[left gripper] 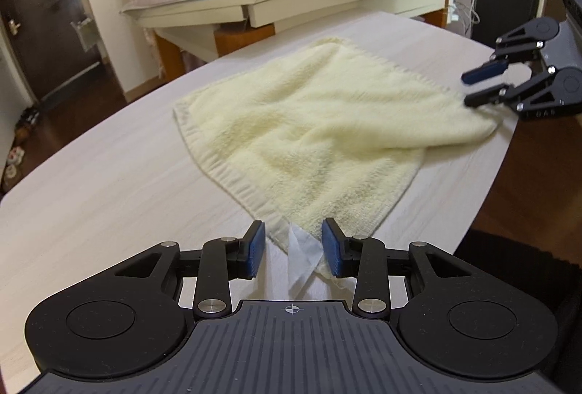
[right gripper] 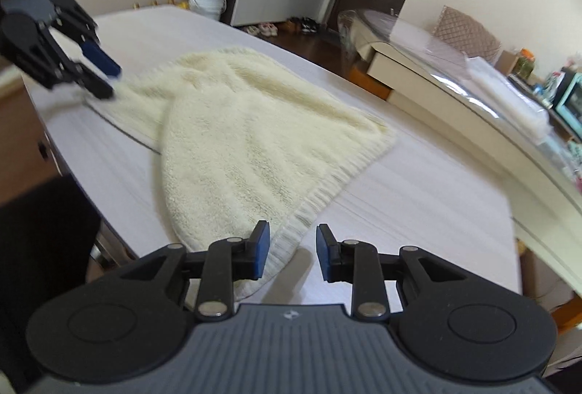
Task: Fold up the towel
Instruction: 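Lay the towel flat on the table with both grippers holding corners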
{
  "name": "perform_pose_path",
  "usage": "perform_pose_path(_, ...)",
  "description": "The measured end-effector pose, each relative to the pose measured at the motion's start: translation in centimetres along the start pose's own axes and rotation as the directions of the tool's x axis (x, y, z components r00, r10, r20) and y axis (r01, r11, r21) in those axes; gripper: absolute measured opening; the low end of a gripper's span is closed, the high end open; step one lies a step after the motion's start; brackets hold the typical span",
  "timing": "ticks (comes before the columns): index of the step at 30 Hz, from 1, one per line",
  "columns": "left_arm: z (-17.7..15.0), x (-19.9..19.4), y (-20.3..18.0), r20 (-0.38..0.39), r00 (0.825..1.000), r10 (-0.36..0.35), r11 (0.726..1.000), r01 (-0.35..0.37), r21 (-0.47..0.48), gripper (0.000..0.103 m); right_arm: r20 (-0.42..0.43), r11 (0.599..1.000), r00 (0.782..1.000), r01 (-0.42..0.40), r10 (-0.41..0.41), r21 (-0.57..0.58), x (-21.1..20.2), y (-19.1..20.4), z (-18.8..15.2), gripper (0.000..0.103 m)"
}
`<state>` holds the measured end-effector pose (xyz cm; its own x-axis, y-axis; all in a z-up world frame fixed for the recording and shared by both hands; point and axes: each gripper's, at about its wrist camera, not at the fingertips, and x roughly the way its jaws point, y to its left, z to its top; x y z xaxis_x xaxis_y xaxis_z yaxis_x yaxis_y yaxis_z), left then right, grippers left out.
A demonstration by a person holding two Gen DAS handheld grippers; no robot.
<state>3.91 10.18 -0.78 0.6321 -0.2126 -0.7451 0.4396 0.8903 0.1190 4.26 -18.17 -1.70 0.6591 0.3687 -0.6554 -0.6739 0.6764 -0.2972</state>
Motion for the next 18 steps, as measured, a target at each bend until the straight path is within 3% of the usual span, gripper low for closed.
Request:
perform_pose_path(7, -0.4, -1.1, -1.0, -0.036, 0.999, 0.018, 0.999, -0.016, 0.041, 0.037, -0.002, 1.0, 1.0, 0.021, -0.022, -0.003, -0.7, -0.4, -0.9, 0.031)
perform_pose_path(12, -0.3, -1.9, -0.9, -0.015, 1.0, 0.019, 1.0, -0.019, 0.011, 0.037, 0.097, 0.999, 0.995, -0.011, 0.007, 0.047, -2.8, -1.0, -1.6, 0.037)
perform_pose_path(15, -0.2, -2.5, -0.8, 0.014, 1.0, 0.014, 1.0, -0.014, -0.024, 0.038, 0.141, 0.994, 0.985, -0.094, 0.1, -0.047, -5.1, 0.1, -2.9, 0.04)
perform_pose_path(18, 0.4, -2.1, -1.3, 0.03, 1.0, 0.003, 1.0, -0.002, -0.026, 0.038, 0.118, 0.974, 0.986, -0.089, 0.115, -0.206, -5.8, 2.5, -4.0, 0.042)
